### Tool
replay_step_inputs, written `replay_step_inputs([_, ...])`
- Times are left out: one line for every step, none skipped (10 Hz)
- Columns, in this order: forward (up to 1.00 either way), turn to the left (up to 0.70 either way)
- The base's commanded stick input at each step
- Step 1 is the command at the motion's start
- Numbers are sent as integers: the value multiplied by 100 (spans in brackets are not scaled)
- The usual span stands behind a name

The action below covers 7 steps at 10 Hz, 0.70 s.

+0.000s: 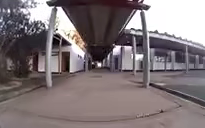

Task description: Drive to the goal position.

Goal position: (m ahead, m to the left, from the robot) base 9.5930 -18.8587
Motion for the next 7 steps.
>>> replay_step_inputs([70, 0])
replay_step_inputs([70, 0])
replay_step_inputs([70, 0])
replay_step_inputs([70, 0])
replay_step_inputs([70, 0])
replay_step_inputs([70, 0])
replay_step_inputs([70, 0])
